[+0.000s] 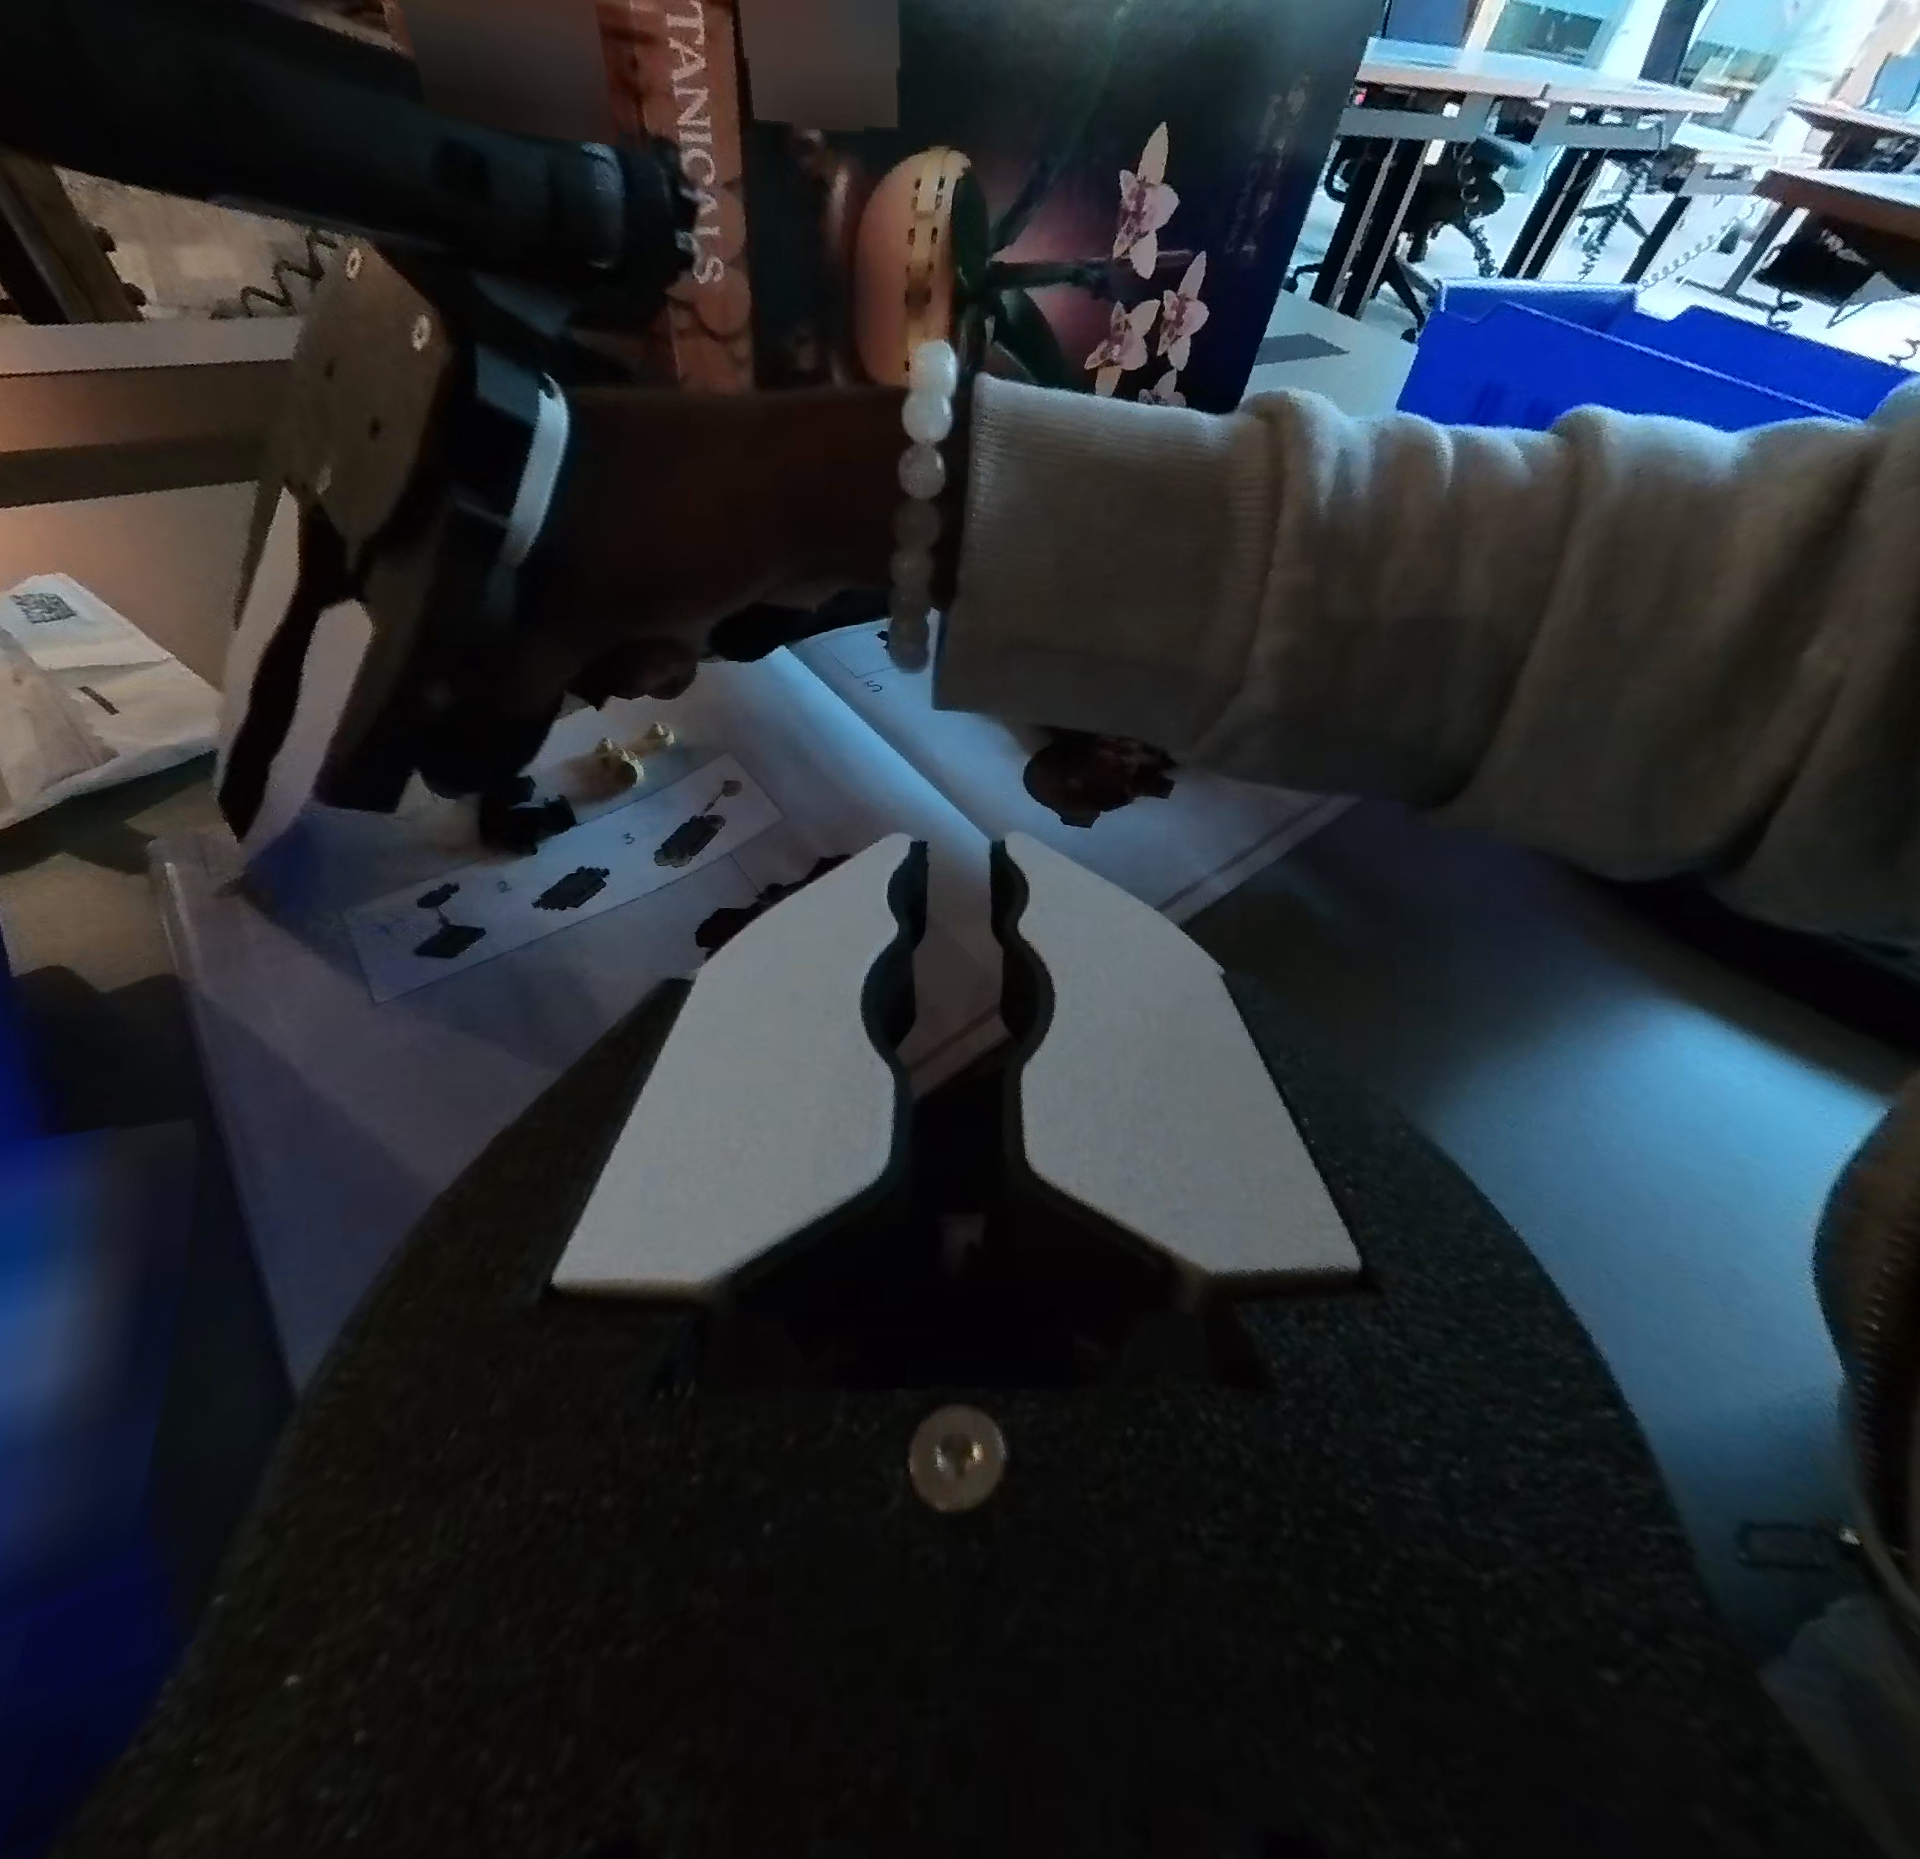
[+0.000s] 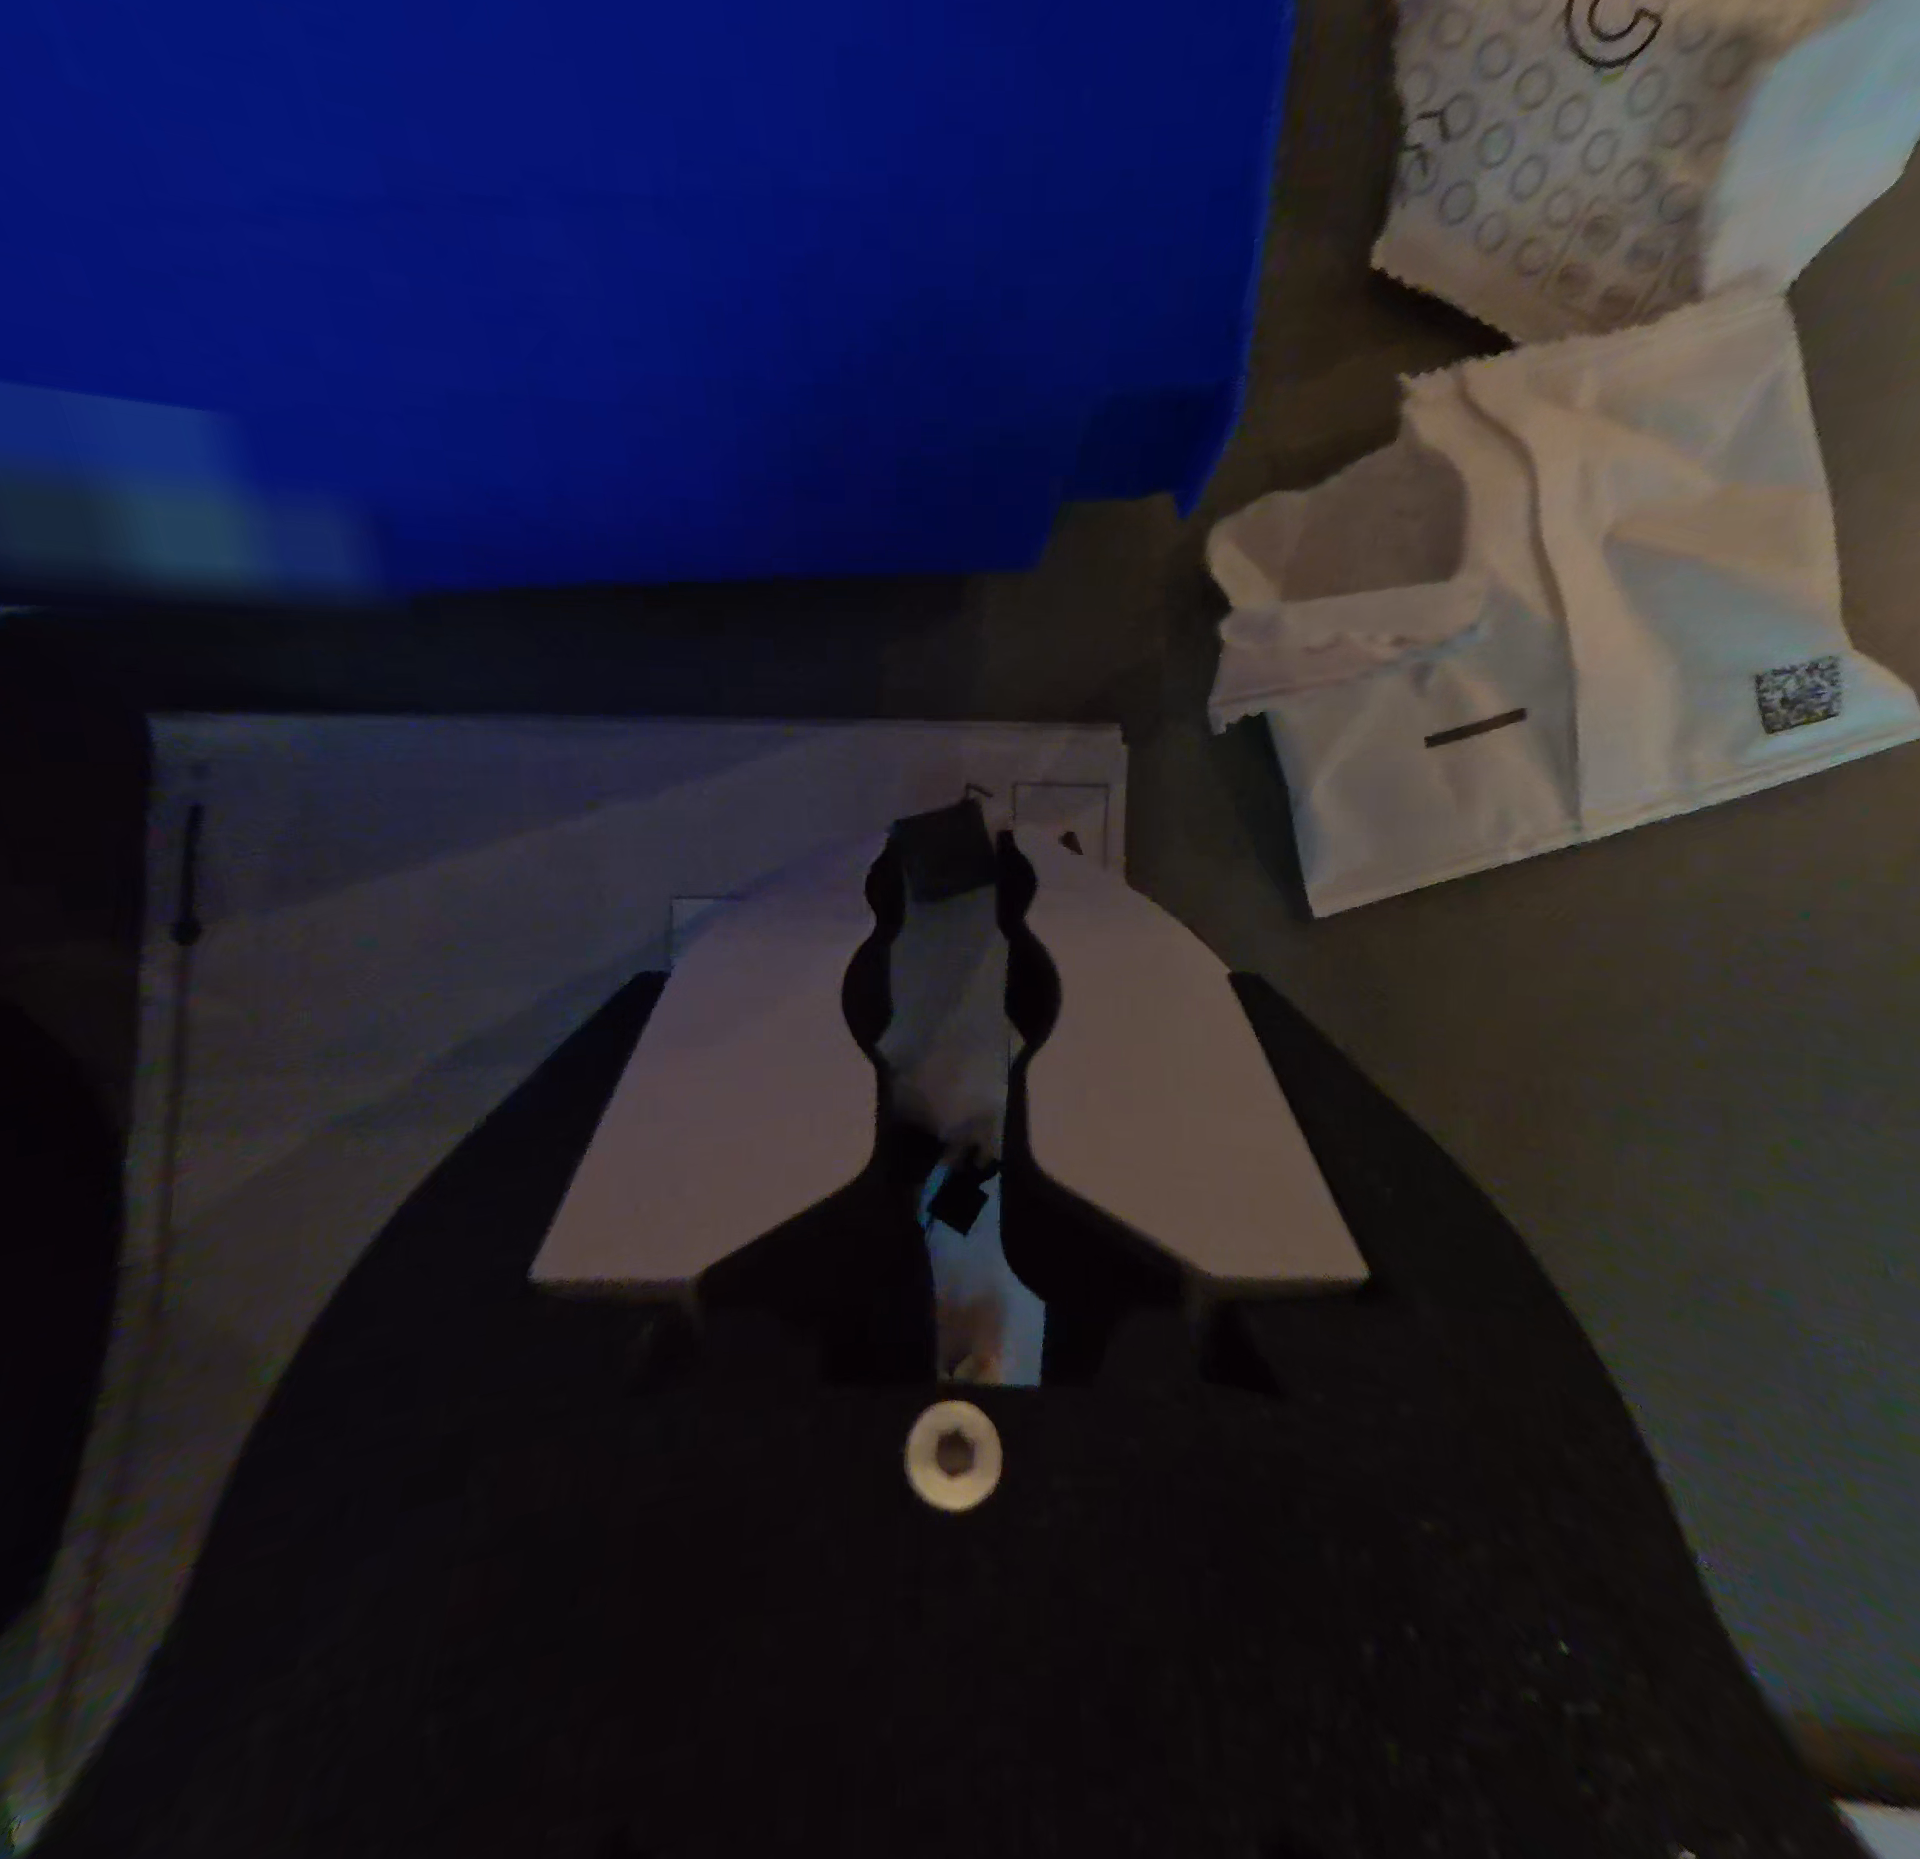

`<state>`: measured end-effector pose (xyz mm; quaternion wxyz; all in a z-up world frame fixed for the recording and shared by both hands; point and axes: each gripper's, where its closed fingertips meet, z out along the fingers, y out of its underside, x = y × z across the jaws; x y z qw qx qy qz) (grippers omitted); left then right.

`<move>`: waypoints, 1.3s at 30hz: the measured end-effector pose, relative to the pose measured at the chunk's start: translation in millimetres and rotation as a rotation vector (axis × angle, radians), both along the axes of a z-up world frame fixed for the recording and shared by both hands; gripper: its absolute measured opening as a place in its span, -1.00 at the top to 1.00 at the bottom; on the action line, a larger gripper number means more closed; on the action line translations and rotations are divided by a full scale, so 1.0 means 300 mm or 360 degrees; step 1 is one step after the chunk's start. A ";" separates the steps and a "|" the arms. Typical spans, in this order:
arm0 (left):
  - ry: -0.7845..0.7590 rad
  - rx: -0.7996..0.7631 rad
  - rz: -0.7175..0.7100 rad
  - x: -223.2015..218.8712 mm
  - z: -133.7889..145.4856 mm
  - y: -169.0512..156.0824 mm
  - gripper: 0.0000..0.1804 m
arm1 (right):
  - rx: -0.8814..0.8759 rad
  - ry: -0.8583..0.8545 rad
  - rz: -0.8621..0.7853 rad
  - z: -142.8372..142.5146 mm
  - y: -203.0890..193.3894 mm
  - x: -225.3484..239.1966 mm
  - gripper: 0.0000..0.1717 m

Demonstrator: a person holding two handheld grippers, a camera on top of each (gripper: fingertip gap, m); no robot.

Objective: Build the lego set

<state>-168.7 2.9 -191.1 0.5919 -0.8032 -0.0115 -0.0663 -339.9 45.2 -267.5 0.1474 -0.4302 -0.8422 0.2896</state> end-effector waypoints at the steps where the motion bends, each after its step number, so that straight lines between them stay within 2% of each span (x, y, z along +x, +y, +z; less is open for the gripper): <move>1: 0.0001 -0.0004 -0.0004 0.001 -0.002 0.000 0.87 | -0.0011 -0.0003 0.0005 0.000 0.001 0.000 0.83; 6: -0.0007 -0.0009 -0.0004 0.000 -0.003 0.001 0.86 | -0.0110 0.0015 -0.0023 0.022 -0.011 0.023 0.84; 11: -0.0042 0.0079 0.0086 -0.032 0.026 -0.006 0.72 | -0.0547 0.0125 -0.0157 0.213 -0.092 0.180 0.84; 15: -0.0010 0.0185 0.0087 -0.035 0.061 -0.014 0.62 | -0.0763 0.0159 -0.0327 0.341 -0.076 0.378 0.84; 20: 0.0285 0.0330 -0.0037 0.014 0.115 0.005 0.52 | -0.1154 0.0022 -0.0405 0.396 -0.090 0.587 0.85; 24: 0.0708 0.0449 -0.0183 0.085 0.140 0.035 0.59 | -0.1518 -0.0054 -0.0319 0.436 -0.133 0.682 0.85; 27: 0.0979 0.0547 -0.0392 0.154 0.151 0.026 0.73 | -0.1577 -0.0164 -0.0239 0.423 -0.142 0.737 0.85; 33: 0.1060 0.0540 -0.0586 0.203 0.141 0.007 0.82 | -0.1478 -0.0410 -0.0080 0.391 -0.164 0.812 0.85; 39: 0.1170 0.0551 -0.0742 0.265 0.138 -0.005 0.91 | -0.1421 -0.0476 0.0010 0.384 -0.176 0.834 0.85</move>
